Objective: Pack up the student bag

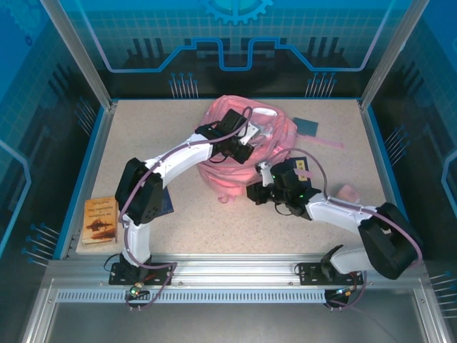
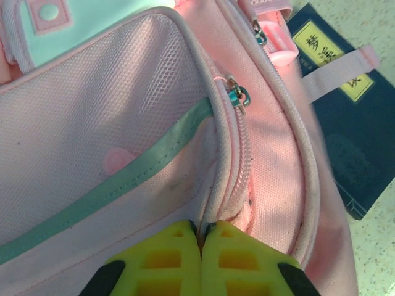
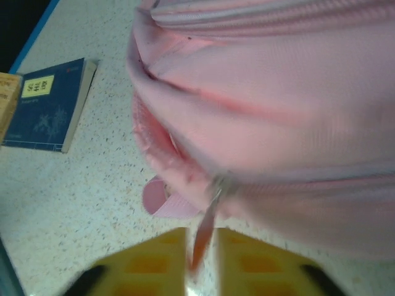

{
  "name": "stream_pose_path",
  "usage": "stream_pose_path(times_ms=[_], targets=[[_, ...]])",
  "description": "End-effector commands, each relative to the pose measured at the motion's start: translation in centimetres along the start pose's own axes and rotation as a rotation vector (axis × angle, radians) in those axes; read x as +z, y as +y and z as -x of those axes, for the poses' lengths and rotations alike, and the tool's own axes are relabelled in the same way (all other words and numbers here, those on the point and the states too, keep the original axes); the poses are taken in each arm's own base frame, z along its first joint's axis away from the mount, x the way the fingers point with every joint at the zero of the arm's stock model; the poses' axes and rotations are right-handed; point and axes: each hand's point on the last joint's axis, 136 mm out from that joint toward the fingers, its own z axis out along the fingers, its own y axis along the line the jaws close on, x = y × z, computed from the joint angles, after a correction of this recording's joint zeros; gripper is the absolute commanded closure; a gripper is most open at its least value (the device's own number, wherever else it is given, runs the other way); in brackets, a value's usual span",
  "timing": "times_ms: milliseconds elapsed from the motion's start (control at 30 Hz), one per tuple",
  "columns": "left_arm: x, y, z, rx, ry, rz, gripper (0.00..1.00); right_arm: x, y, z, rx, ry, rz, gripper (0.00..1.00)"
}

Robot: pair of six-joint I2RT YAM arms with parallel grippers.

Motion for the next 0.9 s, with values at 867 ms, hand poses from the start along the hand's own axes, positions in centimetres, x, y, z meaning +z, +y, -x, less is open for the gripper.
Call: stream_pose_path(times_ms=[867], targets=[[-3.6,-0.7,2.3,-0.108,-0.135,-0.09,1.0,-0.8,-3.8,6.8,0.729,0.086,0.055,0.71]])
